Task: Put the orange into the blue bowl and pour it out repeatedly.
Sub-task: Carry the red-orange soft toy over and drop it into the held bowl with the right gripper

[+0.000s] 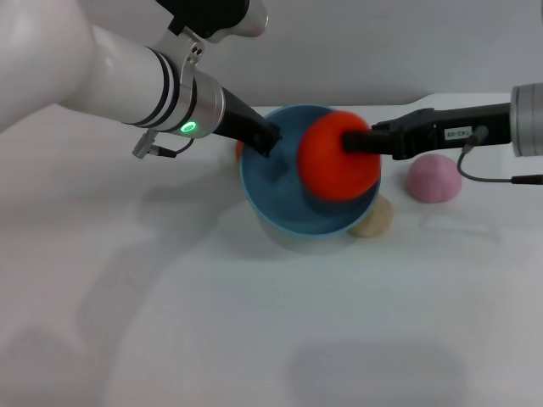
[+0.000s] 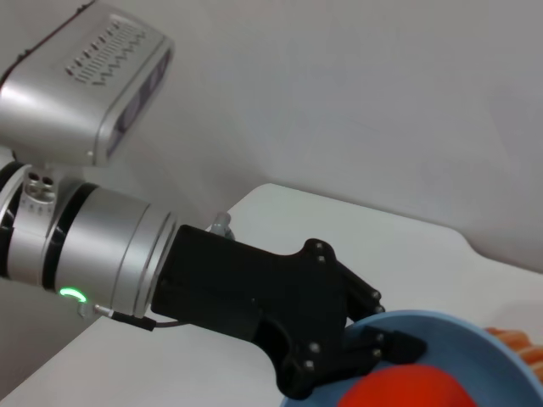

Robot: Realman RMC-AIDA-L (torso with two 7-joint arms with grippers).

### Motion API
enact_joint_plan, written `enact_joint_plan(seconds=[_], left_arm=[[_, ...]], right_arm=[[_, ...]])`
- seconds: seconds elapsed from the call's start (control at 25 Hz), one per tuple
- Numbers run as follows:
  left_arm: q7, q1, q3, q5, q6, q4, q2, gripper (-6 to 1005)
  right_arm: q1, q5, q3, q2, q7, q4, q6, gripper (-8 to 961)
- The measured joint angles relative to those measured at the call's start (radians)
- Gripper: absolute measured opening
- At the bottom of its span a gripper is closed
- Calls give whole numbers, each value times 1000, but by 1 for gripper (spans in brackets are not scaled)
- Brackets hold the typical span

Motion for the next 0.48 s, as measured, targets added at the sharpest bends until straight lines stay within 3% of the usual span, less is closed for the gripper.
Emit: enact_joint_plan(seconds=[0.12,0.36,0.48], left_arm=[[0,0,5,0,-13,-4,-1,0],[0,4,6,0,-18,-8,-1,-1],[0,6,6,3,-28,-11,-1,-1]], right_arm=[[7,0,-5,5,-16,12,3,25],[-5,2,6,6,-28,4,14,168],[-27,10,32,3,-52,-15,22,328]])
